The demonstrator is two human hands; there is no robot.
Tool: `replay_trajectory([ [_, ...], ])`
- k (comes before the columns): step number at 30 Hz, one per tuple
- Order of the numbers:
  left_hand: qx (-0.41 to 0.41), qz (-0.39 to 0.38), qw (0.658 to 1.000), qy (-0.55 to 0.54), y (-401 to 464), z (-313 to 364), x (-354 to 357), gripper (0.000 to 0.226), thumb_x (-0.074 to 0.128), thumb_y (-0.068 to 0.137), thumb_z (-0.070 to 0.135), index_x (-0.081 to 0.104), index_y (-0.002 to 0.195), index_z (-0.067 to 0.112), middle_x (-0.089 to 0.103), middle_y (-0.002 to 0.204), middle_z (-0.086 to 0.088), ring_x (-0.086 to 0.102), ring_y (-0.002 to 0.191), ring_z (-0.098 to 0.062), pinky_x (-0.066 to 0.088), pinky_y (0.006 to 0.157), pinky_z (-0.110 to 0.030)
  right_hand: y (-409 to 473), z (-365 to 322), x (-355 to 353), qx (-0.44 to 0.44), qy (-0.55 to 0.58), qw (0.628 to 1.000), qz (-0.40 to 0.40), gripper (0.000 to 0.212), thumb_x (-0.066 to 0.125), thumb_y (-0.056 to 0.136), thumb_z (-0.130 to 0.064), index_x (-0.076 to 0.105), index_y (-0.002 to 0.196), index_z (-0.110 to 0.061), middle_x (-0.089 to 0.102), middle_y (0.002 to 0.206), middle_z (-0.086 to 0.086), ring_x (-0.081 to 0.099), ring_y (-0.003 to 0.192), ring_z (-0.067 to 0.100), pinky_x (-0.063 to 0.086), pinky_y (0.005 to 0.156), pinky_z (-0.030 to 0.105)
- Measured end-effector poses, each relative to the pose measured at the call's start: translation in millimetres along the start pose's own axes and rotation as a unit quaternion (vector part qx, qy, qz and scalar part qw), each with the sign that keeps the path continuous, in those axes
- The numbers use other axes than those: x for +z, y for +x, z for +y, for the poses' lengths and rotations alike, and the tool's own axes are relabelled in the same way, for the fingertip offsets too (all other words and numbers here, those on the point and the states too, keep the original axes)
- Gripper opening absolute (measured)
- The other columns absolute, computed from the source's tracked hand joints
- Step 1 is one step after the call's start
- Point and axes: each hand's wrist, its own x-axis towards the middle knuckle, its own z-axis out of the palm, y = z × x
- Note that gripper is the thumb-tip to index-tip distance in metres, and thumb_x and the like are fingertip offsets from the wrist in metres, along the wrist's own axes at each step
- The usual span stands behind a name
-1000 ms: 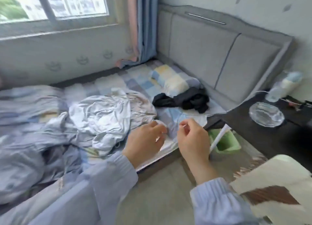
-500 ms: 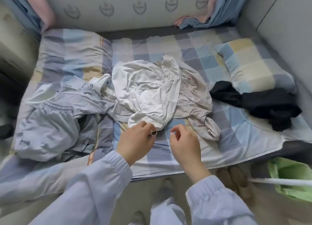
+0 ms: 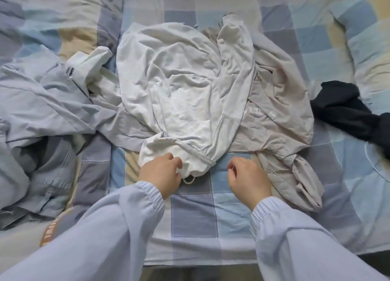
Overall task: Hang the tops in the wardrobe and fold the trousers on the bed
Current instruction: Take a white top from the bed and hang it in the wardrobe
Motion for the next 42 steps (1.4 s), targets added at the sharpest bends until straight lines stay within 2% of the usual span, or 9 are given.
replay_trajectory([
  [10, 0.112, 0.088, 0.988, 0.066, 107, 0, 109, 0.074, 0.080, 0.051, 0.043, 0.058, 0.119, 0.022, 0.058, 0.126, 0.002, 0.051, 0.123, -0.023, 0.042, 0.097, -0.047, 78, 31, 120, -0.012, 0.007, 0.998, -0.057, 0.022, 0.043, 0.091, -0.021, 0.054, 0.110, -0.021, 0.053, 0.115, -0.007, 0.047, 0.111, 0.016, 0.039, 0.083, 0.029],
  [14, 0.111, 0.049, 0.986, 0.114, 127, -3, 106, 0.052, 0.065, 0.077, 0.031, 0.048, 0.125, 0.019, 0.052, 0.127, -0.001, 0.041, 0.128, -0.024, 0.013, 0.114, -0.050, 82, 32, 132, -0.013, 0.018, 0.997, -0.077, 0.030, 0.046, 0.089, -0.022, 0.047, 0.119, -0.022, 0.047, 0.123, -0.006, 0.045, 0.116, 0.016, 0.043, 0.090, 0.030],
  [16, 0.136, 0.027, 0.975, 0.175, 125, -3, 95, 0.028, 0.052, 0.085, 0.020, 0.047, 0.113, 0.024, 0.059, 0.114, 0.001, 0.050, 0.114, -0.023, 0.023, 0.107, -0.040, 79, 27, 130, -0.024, 0.015, 0.997, -0.069, 0.035, 0.048, 0.088, -0.021, 0.042, 0.122, -0.023, 0.043, 0.124, -0.006, 0.043, 0.116, 0.016, 0.042, 0.090, 0.029],
  [19, 0.175, -0.046, 0.968, 0.173, 99, -5, 80, 0.037, 0.043, 0.089, 0.017, 0.043, 0.126, 0.021, 0.061, 0.110, -0.002, 0.059, 0.099, -0.028, 0.035, 0.076, -0.033, 70, 19, 122, -0.044, 0.001, 0.997, -0.067, 0.041, 0.057, 0.081, -0.019, 0.047, 0.120, -0.029, 0.042, 0.117, -0.005, 0.044, 0.110, 0.019, 0.041, 0.086, 0.029],
  [22, 0.175, -0.082, 0.977, 0.092, 63, -10, 64, 0.023, 0.041, 0.093, 0.025, 0.051, 0.114, 0.023, 0.057, 0.111, 0.000, 0.055, 0.102, -0.026, 0.031, 0.070, -0.031, 58, 4, 107, -0.109, -0.043, 0.992, -0.039, 0.031, 0.079, 0.048, -0.021, 0.064, 0.072, -0.032, 0.055, 0.090, -0.006, 0.057, 0.079, 0.020, 0.047, 0.061, 0.030],
  [33, 0.095, 0.074, 0.992, 0.036, -33, -11, -138, 0.034, 0.035, 0.090, 0.043, 0.057, 0.103, 0.021, 0.062, 0.106, -0.001, 0.057, 0.103, -0.025, 0.041, 0.078, -0.030, 26, -82, -90, -0.221, -0.134, 0.964, 0.061, 0.039, 0.079, 0.024, -0.034, 0.054, 0.052, -0.026, 0.053, 0.054, -0.013, 0.053, 0.054, 0.007, 0.036, 0.056, 0.018],
  [37, 0.149, 0.226, 0.960, 0.069, -95, -11, -236, 0.027, 0.050, 0.075, 0.047, 0.064, 0.073, 0.024, 0.061, 0.071, 0.009, 0.065, 0.062, -0.014, 0.043, 0.048, -0.018, -10, -128, -190, -0.206, -0.163, 0.954, 0.144, 0.050, 0.079, 0.007, -0.022, 0.048, 0.046, -0.023, 0.043, 0.037, -0.003, 0.031, 0.035, 0.008, 0.019, 0.044, 0.016],
  [39, 0.114, 0.244, 0.959, 0.086, -127, -14, -285, 0.021, 0.076, 0.061, 0.030, 0.064, 0.077, 0.023, 0.062, 0.075, 0.006, 0.067, 0.062, -0.018, 0.046, 0.049, -0.021, -27, -149, -244, -0.188, -0.174, 0.945, 0.204, 0.051, 0.080, 0.010, -0.012, 0.049, 0.050, -0.022, 0.042, 0.035, 0.000, 0.029, 0.031, 0.011, 0.021, 0.039, 0.018],
  [42, 0.072, 0.343, 0.934, 0.068, -181, -14, -360, 0.024, 0.068, 0.073, 0.015, 0.065, 0.094, 0.026, 0.064, 0.096, 0.005, 0.067, 0.083, -0.022, 0.047, 0.064, -0.025, -63, -183, -331, -0.150, -0.120, 0.943, 0.272, 0.037, 0.081, 0.047, -0.006, 0.056, 0.072, -0.015, 0.055, 0.050, 0.002, 0.052, 0.040, 0.019, 0.032, 0.039, 0.022],
])
